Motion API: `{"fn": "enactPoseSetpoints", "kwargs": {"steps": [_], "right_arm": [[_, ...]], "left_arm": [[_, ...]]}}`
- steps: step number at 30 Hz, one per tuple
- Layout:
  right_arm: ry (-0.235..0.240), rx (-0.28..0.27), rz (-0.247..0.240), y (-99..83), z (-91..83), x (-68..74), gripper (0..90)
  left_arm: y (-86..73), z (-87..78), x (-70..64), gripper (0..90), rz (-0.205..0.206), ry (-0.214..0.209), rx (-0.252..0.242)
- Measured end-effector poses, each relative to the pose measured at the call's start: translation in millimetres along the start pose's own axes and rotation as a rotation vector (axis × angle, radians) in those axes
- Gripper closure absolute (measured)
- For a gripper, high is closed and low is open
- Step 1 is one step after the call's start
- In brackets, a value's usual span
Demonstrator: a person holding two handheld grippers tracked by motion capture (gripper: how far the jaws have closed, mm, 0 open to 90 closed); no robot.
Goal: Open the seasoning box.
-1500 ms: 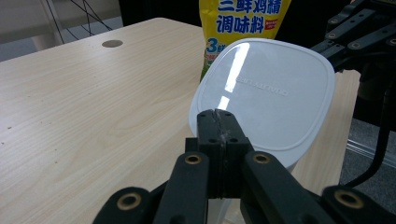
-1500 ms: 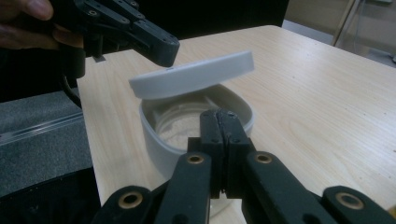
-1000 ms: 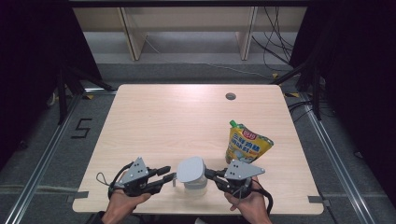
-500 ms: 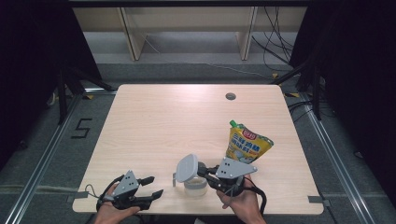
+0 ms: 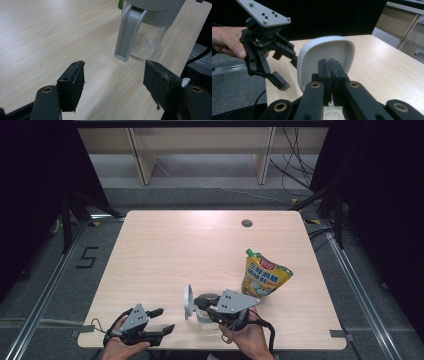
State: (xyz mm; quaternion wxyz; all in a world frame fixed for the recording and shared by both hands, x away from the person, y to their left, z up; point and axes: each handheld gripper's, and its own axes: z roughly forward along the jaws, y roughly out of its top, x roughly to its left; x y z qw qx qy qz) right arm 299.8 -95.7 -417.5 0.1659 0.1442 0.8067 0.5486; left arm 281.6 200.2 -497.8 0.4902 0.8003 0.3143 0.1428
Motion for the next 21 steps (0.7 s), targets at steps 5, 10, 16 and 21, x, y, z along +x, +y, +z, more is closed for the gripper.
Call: {"fn": "enactPoseSetpoints", "kwargs": {"steps": [5, 10, 16, 21], "right_arm": [[-0.035, -0.008, 0.014, -17.8, -23.9, -10.1, 84.9], [-0.122, 0.013, 0.108, -52.2, -58.5, -23.5, 79.0], [-0.219, 0.037, 0.167, -80.6, -101.2, -35.3, 67.6], [-0.312, 0.073, 0.222, -96.9, -125.5, -44.0, 60.4]], "left_arm": [[-0.2, 0.5, 1.4, 28.0, -0.013, 0.0, -0.004], [0.6, 1.5, 3.4, 22.9, 0.025, 0.014, 0.011], [0.9, 4.2, 2.2, 18.5, 0.017, 0.014, 0.013], [1.3, 7.5, -0.9, 20.6, -0.018, 0.008, 0.015]]}}
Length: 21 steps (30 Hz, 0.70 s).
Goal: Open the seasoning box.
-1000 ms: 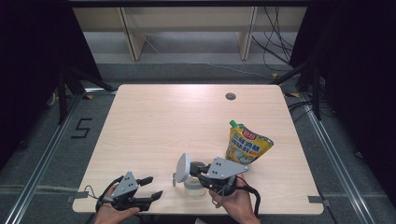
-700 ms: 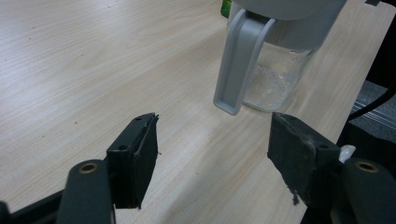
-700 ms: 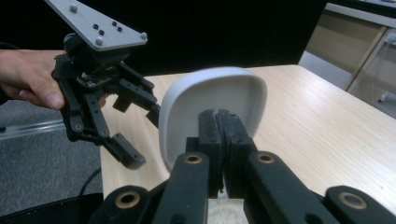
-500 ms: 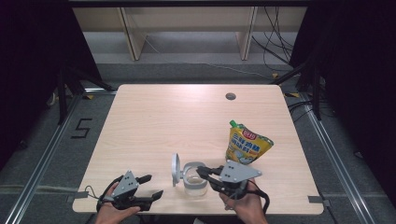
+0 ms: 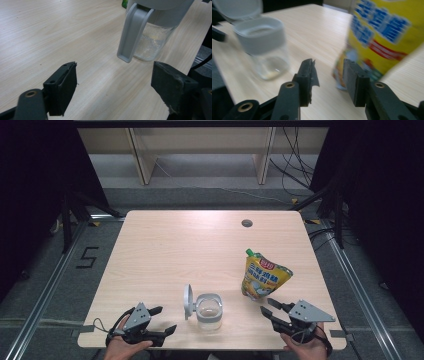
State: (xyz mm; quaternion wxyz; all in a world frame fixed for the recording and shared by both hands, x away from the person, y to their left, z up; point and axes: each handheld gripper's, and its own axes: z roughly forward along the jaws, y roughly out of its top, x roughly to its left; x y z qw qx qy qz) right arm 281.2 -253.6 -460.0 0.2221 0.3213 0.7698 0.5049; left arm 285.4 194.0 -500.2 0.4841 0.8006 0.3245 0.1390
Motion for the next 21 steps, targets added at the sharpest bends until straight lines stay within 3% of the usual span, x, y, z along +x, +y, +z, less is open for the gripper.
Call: {"fn": "enactPoseSetpoints", "kwargs": {"steps": [2, 6, 7, 9, 10, 12, 13, 15, 16, 17, 21], "right_arm": [[-0.054, 0.017, -0.017, -6.4, -3.4, -11.1, 54.8], [-0.094, 0.051, 0.076, -17.1, -6.5, -25.5, 46.3], [-0.097, 0.043, 0.074, -18.4, -5.5, -28.6, 43.1], [-0.099, 0.057, 0.084, -20.7, -2.7, -32.0, 39.5], [-0.104, 0.064, 0.059, -21.3, -1.6, -34.1, 38.4], [-0.115, 0.077, 0.058, -22.2, -2.1, -36.4, 35.5], [-0.116, 0.076, 0.072, -22.6, -2.4, -36.3, 34.1], [-0.117, 0.073, 0.076, -24.2, -1.0, -38.3, 31.7], [-0.125, 0.088, 0.109, -24.2, -2.1, -36.1, 30.9], [-0.131, 0.085, 0.088, -24.6, -1.1, -38.7, 29.9], [-0.131, 0.08, 0.105, -25.7, 1.2, -39.4, 27.1]], "left_arm": [[0.7, 2.4, -1.0, 20.0, 0.005, 0.002, -0.009], [1.8, 1.3, -0.1, 19.7, 0.01, -0.012, -0.012], [2.2, 0.7, 1.2, 19.7, 0.024, -0.006, -0.004], [1.5, 1.8, -1.1, 19.4, -0.022, -0.005, -0.011], [1.9, 1.0, -0.2, 19.2, -0.006, 0.002, 0.0], [2.3, 1.1, -0.3, 17.5, -0.016, -0.006, -0.003], [3.2, 0.9, 1.5, 15.3, 0.008, -0.008, -0.008], [3.3, 0.9, 1.1, 15.0, -0.005, -0.009, -0.017], [3.3, 0.8, 1.4, 15.0, -0.011, -0.015, -0.019], [3.3, 0.9, 1.5, 14.9, -0.015, -0.019, -0.021], [4.7, 1.1, 0.7, 14.9, -0.009, -0.023, -0.033]]}}
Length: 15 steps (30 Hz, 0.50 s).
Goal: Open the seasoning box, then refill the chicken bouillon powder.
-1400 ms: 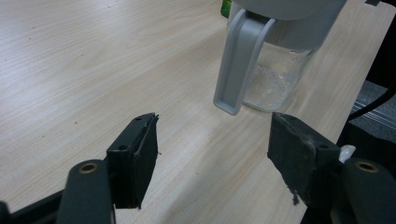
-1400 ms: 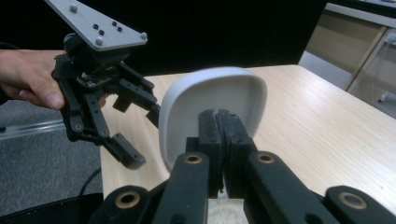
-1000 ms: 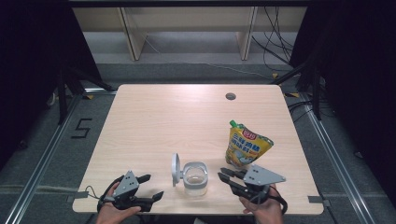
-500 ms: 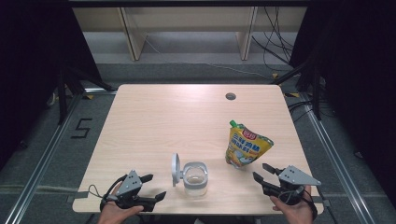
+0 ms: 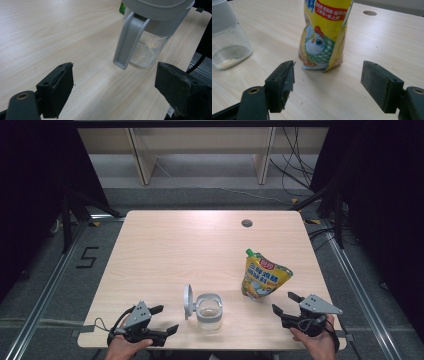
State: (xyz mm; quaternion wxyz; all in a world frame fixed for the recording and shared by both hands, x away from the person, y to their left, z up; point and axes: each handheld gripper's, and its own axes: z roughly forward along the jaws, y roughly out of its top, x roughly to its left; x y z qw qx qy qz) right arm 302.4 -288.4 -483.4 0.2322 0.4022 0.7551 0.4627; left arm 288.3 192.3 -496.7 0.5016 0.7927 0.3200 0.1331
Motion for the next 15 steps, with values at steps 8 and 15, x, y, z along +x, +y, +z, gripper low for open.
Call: {"fn": "enactPoseSetpoints", "kwargs": {"steps": [8, 15], "right_arm": [[0.013, -0.055, -0.026, 0.9, 7.7, -7.4, 20.1], [0.043, -0.057, 0.002, 1.8, 20.1, -10.2, 15.7]], "left_arm": [[0.7, -0.4, -0.6, 14.9, -0.005, 0.009, -0.006], [-0.4, 0.9, 0.7, 14.8, 0.017, 0.014, 0.005]]}}
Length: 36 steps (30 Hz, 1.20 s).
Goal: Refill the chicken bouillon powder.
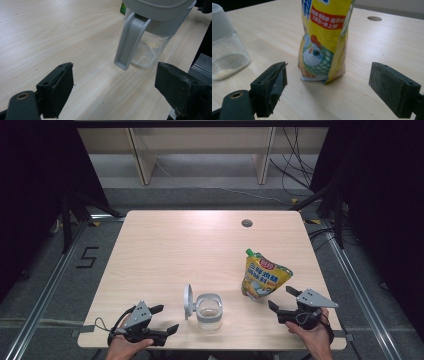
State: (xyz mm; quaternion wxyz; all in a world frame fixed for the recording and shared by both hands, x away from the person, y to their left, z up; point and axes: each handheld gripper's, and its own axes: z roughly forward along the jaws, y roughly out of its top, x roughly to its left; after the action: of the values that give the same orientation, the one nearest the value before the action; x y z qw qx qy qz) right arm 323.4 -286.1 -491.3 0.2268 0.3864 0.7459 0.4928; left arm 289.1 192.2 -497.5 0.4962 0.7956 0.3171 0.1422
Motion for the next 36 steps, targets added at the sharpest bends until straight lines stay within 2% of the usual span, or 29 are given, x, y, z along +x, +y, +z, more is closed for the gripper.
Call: {"fn": "enactPoseSetpoints", "kwargs": {"steps": [2, 4, 5, 6, 7, 8, 9, 10, 11, 13, 14, 15, 16, 17, 18, 19, 20, 22, 23, 24, 25, 26, 29, 30, 31, 34, 35, 36], "right_arm": [[0.006, -0.012, -0.023, 0.7, 3.5, -2.1, 15.8], [0.01, -0.002, -0.013, 0.6, 7.1, -1.3, 15.8], [0.021, 0.001, -0.013, 0.6, 9.0, -1.8, 15.9], [0.023, 0.003, -0.016, 0.3, 11.4, -2.5, 15.8], [0.013, 0.003, -0.009, 0.4, 12.9, -1.8, 15.8], [0.013, 0.008, -0.003, 0.9, 12.9, -1.0, 15.8], [0.015, -0.001, -0.012, 0.9, 15.6, -1.4, 16.0], [0.013, 0.015, -0.031, 1.8, 17.1, -2.4, 16.2], [0.01, 0.014, -0.032, 1.8, 19.4, -1.8, 16.4], [0.004, 0.025, -0.046, 2.3, 21.8, -1.4, 16.4], [0.013, 0.013, -0.041, 2.4, 24.1, -1.7, 16.5], [0.016, 0.012, -0.011, 2.3, 24.7, 0.6, 16.7], [0.014, 0.007, -0.051, 2.6, 26.5, -2.7, 16.8], [0.016, -0.003, -0.06, 2.7, 28.3, -3.2, 16.6], [0.015, 0.0, -0.051, 2.5, 29.3, -3.5, 16.5], [0.018, -0.001, -0.047, 2.7, 29.3, -3.9, 16.6], [0.021, -0.006, -0.034, 2.4, 31.0, -3.5, 16.5], [0.028, -0.001, -0.039, 3.0, 32.1, -2.9, 16.7], [0.028, -0.009, -0.023, 2.5, 33.6, -0.5, 16.8], [0.03, -0.015, -0.042, 2.8, 35.7, -2.2, 17.0], [0.026, -0.012, -0.041, 2.7, 37.1, -2.1, 16.7], [0.034, -0.013, -0.008, 2.5, 37.5, 0.3, 16.3], [0.037, -0.036, -0.033, 2.5, 41.9, -1.5, 17.7], [0.051, -0.045, -0.029, 2.6, 43.6, -1.1, 18.5], [0.041, -0.041, -0.026, 2.3, 43.7, -1.8, 18.5], [0.047, -0.036, -0.006, 1.6, 46.9, -0.7, 18.6], [0.043, -0.05, -0.036, 2.1, 48.8, -3.4, 18.6], [0.054, -0.068, -0.053, 2.5, 50.7, -4.7, 19.0]], "left_arm": [[0.7, 0.1, 0.0, 14.9, -0.004, -0.001, -0.005], [1.8, -0.2, 2.5, 14.9, 0.031, 0.001, 0.005], [0.7, 1.5, -0.3, 14.9, -0.006, -0.003, -0.016], [0.6, 0.3, 1.3, 14.9, 0.017, 0.005, 0.007], [-0.2, 1.9, -1.6, 14.9, -0.022, -0.006, -0.017], [-0.5, 1.1, -0.8, 14.9, -0.012, -0.003, -0.002], [-0.5, 1.2, -0.2, 14.9, 0.001, -0.001, -0.003], [-0.6, 0.9, -0.1, 14.9, 0.005, -0.001, -0.001], [-1.0, 0.6, -1.5, 14.9, -0.018, 0.004, 0.003], [-0.4, 1.1, -2.9, 14.9, -0.03, -0.001, -0.019], [0.2, 0.4, -2.5, 14.9, -0.02, 0.007, -0.013], [0.0, 1.0, -2.2, 14.9, -0.021, 0.003, -0.015], [-0.2, 1.8, -2.5, 14.9, -0.027, 0.0, -0.016], [-0.2, 1.5, -1.8, 14.9, -0.013, 0.0, -0.008], [0.1, 1.2, -0.4, 14.9, 0.012, -0.001, -0.006], [0.1, 1.2, -0.4, 14.9, 0.01, -0.002, -0.008], [-0.4, 1.5, -2.0, 14.9, -0.021, 0.002, -0.01], [-0.2, 2.2, -2.5, 14.9, -0.03, 0.003, -0.022], [0.0, 2.2, -1.5, 14.9, -0.014, 0.001, -0.019], [0.1, 1.8, -0.3, 14.9, 0.007, 0.001, -0.01], [-0.3, 1.5, -1.7, 14.9, -0.012, 0.007, -0.002], [0.2, 1.3, -0.2, 14.9, 0.011, -0.004, -0.003], [0.5, 1.5, -1.1, 14.9, 0.005, -0.012, -0.01], [0.5, 1.5, -1.4, 14.9, 0.005, -0.013, -0.008], [0.4, 1.8, -1.6, 14.9, 0.004, -0.015, -0.006], [-0.2, 2.5, -4.1, 14.9, -0.024, -0.009, -0.004], [0.5, 2.1, -2.6, 14.9, 0.007, -0.009, 0.0], [0.4, 2.1, -2.6, 14.9, 0.007, -0.01, -0.001]]}}
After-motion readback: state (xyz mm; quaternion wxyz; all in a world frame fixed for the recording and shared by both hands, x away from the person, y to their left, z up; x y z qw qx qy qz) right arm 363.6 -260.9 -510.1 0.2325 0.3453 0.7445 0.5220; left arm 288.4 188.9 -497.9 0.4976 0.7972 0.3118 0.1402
